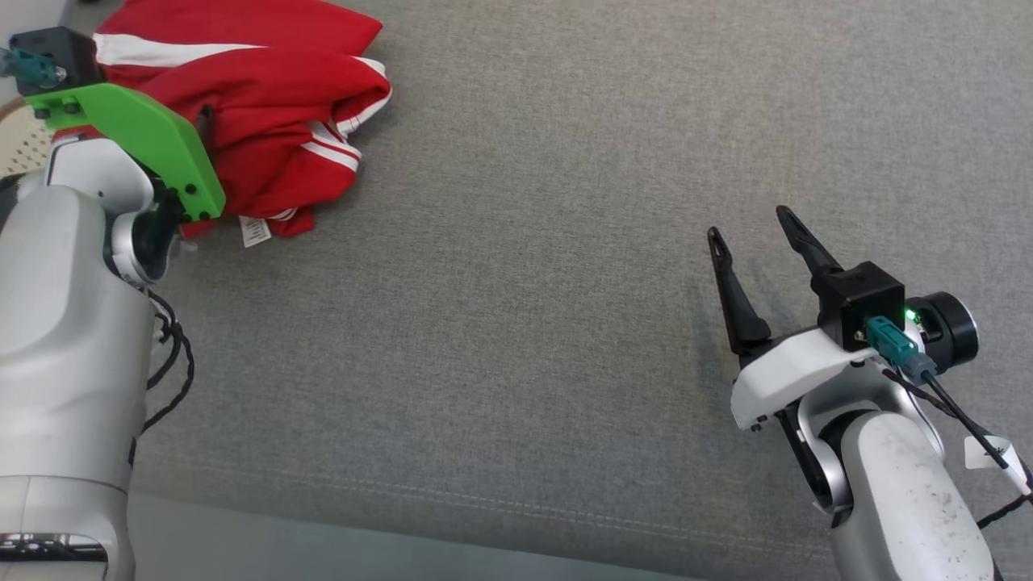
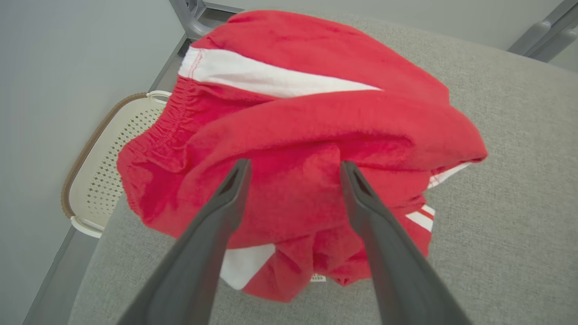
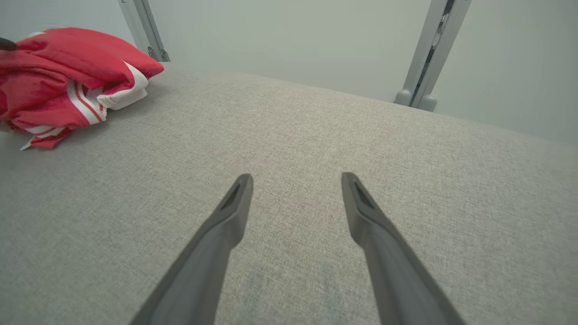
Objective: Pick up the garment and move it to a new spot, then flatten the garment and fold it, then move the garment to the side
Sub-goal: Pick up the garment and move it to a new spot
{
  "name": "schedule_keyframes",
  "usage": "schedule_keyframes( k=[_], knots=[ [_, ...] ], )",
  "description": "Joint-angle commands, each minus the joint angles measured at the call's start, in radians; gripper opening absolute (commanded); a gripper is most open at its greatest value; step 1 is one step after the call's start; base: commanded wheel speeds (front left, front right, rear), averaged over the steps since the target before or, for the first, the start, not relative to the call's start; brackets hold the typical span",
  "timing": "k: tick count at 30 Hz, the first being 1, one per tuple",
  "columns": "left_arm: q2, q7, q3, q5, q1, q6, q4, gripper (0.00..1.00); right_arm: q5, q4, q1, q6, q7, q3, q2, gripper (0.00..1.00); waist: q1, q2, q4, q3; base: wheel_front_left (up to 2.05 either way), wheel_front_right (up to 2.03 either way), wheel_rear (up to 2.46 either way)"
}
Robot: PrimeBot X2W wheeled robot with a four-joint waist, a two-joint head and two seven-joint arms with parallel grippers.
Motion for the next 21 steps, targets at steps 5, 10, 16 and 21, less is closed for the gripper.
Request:
schedule_keyframes(
  k=[5,10,16,21],
  knots=[
    [0.021,0.031,-0.005,0.005,-0.062,0.008,0.043,1.0,-0.016,-0.049,0.029,0.0,0.021,-0.006,-0.004,1.0,-0.0001,0.0,-0.049,0.077,0.0,0.0,0.0],
    [0.027,0.046,-0.015,0.013,-0.085,0.027,0.075,1.0,-0.008,-0.069,0.037,0.0,0.028,-0.001,-0.004,1.0,-0.0001,0.0,-0.049,0.094,0.0,0.0,0.0],
    [0.021,0.013,-0.015,0.007,-0.09,0.029,0.1,0.0,0.006,-0.063,0.028,0.0,0.028,0.008,-0.004,1.0,-0.0001,0.0,-0.047,0.094,0.0,0.0,0.0],
    [0.02,-0.043,-0.025,0.017,-0.101,0.014,0.104,0.0,0.018,-0.042,0.026,0.0,0.019,0.011,-0.004,1.0,-0.0001,0.0,-0.045,0.067,0.0,0.0,0.0]
  ],
)
